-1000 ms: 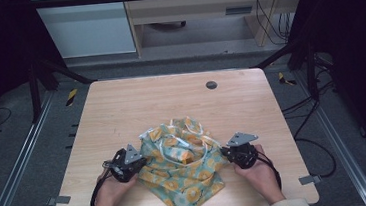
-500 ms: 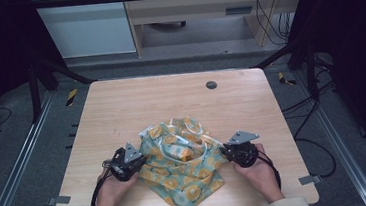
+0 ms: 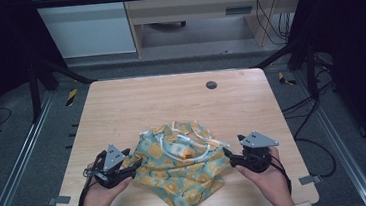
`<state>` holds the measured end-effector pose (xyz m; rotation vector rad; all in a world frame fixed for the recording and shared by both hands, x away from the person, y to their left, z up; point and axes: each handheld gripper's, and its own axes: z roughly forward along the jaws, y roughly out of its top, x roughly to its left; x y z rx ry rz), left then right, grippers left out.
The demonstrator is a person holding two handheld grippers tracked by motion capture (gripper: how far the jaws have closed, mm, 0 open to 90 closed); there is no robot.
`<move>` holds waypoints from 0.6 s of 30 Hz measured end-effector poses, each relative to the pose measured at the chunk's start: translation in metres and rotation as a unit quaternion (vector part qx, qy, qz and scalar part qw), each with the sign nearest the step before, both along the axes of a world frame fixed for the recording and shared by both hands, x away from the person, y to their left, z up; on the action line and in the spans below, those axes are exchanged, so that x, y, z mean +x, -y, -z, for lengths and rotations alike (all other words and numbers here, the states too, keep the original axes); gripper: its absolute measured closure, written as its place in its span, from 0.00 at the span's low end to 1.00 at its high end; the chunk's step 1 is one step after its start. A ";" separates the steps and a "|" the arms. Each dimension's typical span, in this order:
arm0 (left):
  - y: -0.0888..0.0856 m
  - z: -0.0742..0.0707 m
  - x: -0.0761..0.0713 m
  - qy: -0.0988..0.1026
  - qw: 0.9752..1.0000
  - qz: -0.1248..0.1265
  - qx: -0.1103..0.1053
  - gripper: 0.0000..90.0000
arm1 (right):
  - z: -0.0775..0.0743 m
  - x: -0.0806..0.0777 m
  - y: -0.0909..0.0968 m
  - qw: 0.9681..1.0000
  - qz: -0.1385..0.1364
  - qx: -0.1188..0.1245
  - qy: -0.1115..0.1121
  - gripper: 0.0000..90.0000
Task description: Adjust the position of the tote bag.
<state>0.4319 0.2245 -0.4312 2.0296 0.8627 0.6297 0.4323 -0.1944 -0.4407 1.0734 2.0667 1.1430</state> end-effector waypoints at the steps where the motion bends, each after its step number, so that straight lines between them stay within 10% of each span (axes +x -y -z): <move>1: 0.002 -0.005 0.003 0.002 1.000 0.001 -0.005 0.47 | -0.002 -0.001 -0.001 1.000 0.000 0.000 0.004 0.35; 10: 0.056 -0.057 0.059 -0.032 0.999 0.026 0.025 0.39 | -0.010 0.000 -0.008 1.000 -0.006 0.009 0.005 0.36; 14: 0.076 -0.056 0.088 -0.077 0.996 0.033 0.013 0.37 | -0.011 0.005 -0.010 1.000 -0.012 0.009 0.003 0.35; 18: 0.096 -0.046 0.104 -0.110 0.991 0.038 0.061 0.41 | -0.020 0.021 -0.013 1.000 -0.015 0.005 0.002 0.38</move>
